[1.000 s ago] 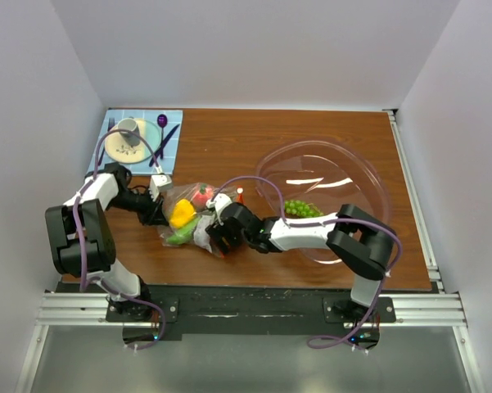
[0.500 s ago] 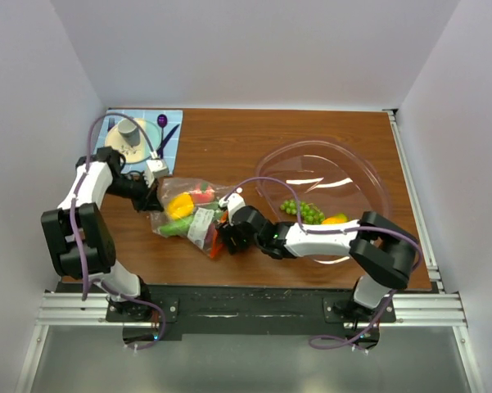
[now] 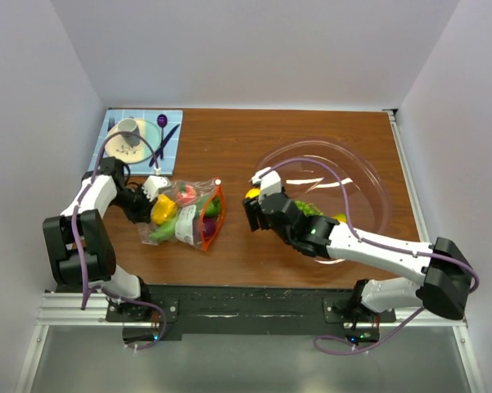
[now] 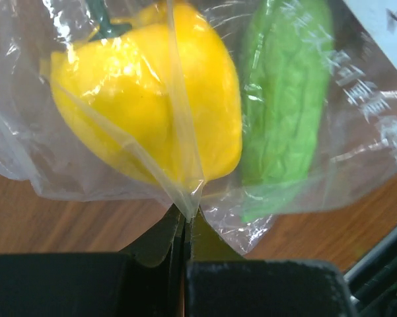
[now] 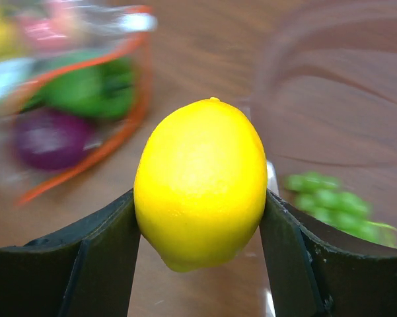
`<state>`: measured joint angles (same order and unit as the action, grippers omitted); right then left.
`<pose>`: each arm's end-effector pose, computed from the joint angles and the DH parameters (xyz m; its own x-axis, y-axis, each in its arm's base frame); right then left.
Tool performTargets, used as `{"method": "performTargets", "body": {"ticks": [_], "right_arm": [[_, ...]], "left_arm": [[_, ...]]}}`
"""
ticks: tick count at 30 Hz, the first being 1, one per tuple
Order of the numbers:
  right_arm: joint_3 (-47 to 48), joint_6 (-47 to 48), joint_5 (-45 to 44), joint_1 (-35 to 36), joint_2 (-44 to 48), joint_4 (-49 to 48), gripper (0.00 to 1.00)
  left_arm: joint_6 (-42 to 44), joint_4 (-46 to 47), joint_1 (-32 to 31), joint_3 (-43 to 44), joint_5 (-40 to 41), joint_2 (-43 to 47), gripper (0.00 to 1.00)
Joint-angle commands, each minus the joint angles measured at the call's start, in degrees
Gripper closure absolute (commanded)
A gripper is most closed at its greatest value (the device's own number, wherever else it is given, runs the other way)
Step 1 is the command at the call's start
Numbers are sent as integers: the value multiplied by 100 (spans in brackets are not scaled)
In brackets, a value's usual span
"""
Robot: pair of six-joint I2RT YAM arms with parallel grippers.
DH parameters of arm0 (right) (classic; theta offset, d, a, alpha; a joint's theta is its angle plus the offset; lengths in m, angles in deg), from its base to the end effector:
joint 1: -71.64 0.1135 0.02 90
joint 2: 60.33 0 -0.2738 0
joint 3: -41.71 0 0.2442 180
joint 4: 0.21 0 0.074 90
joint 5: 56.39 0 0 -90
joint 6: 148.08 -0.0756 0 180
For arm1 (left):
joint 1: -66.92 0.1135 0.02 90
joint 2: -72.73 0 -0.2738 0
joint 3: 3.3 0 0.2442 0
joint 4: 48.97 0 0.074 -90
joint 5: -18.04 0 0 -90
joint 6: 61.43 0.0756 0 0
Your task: Open the zip-top bag and remove the fake food
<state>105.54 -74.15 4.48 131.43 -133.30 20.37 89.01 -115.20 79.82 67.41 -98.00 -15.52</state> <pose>0.1840 0.2429 0.2671 -0.3898 -0.1889 -0.9013 -0.4519 0.8920 0.0085 0.2607 0.0257 0.1725 -0.6121 0.6616 -0.4331 0.7668 0.6304 -0.1209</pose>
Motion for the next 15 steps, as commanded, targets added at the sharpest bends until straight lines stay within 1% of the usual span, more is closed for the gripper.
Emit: {"method": "performTargets", "body": {"ticks": [1, 3, 4, 5, 6, 7, 9, 12, 14, 15], "right_arm": [[190, -316, -1226, -1126, -235, 884, 87], [251, -448, -1411, -1495, -497, 1078, 88], [338, -571, -1638, -1557, -603, 1253, 89], [392, -642, -1762, -1602, -683, 1350, 85], [453, -712, -1789, -1654, -762, 1438, 75], [532, -713, -1764, -1663, -893, 1483, 38], [646, -730, -1685, -1655, -1008, 1553, 1], [822, -669, -1702, -1646, -1062, 1606, 1], [840, -345, -1676, -1541, -808, 1379, 1], [771, -187, -1632, -1340, -693, 1239, 1]], "left_arm": [[-112, 779, -113, -305, 653, 211, 100], [-121, 920, -165, -410, 732, 264, 100], [-138, 964, -192, -428, 732, 273, 100], [-156, 1052, -218, -463, 723, 282, 100], [-191, 1113, -288, -524, 706, 299, 100], [-217, 1175, -323, -560, 715, 317, 100], [-305, 1342, -507, -674, 750, 343, 100], [-419, 1387, -718, -718, 741, 291, 100], [-446, 1334, -772, -709, 662, 247, 100], [-463, 1325, -807, -718, 636, 238, 100]]}}
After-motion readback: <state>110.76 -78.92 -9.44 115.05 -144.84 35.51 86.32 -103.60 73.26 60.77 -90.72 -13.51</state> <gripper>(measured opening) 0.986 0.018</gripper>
